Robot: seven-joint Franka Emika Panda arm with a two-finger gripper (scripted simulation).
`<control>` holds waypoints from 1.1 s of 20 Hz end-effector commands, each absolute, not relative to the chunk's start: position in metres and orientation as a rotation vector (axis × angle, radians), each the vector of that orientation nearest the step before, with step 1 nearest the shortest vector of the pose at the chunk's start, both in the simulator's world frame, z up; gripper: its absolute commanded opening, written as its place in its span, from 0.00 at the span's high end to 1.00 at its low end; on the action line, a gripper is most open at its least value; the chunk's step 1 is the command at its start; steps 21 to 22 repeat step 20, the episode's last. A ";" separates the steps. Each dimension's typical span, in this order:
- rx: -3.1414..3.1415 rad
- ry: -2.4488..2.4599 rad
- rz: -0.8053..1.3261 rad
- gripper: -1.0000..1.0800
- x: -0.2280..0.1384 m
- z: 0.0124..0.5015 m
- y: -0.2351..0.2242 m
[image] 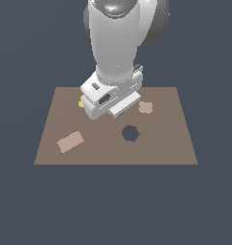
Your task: Insert a designated object into the corresponding slot on a board.
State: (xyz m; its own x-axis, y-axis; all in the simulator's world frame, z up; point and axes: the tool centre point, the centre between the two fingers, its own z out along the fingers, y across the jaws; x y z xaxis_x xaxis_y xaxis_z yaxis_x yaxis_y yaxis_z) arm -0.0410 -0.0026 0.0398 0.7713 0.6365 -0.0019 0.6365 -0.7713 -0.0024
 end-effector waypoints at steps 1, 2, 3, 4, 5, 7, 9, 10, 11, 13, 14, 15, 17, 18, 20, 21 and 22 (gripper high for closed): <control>-2.951 -1.072 0.003 1.00 -0.041 0.040 -0.005; -2.951 -1.072 0.003 1.00 -0.041 0.040 -0.005; -2.953 -1.068 0.004 1.00 -0.041 0.040 -0.004; -2.953 -1.068 0.004 1.00 -0.041 0.040 -0.004; -2.953 -1.069 0.003 1.00 -0.041 0.038 -0.004; -2.953 -1.071 0.002 1.00 -0.041 0.034 -0.005; -2.952 -1.072 0.002 1.00 -0.041 0.030 -0.005; -2.952 -1.073 0.001 1.00 -0.041 0.030 -0.005; -2.952 -1.073 0.001 0.04 -0.041 0.030 -0.005; -2.952 -1.073 0.001 0.04 -0.041 0.030 -0.005; -2.952 -1.073 0.001 0.04 -0.041 0.030 -0.005; -2.952 -1.073 0.001 0.04 -0.041 0.030 -0.005; -2.952 -1.073 0.001 0.04 -0.041 0.030 -0.005; -2.952 -1.073 0.001 0.04 -0.041 0.030 -0.005; -2.952 -1.073 0.001 0.04 -0.041 0.030 -0.005; -2.952 -1.073 0.001 0.04 -0.041 0.030 -0.005; -2.952 -1.073 0.001 0.04 -0.041 0.030 -0.005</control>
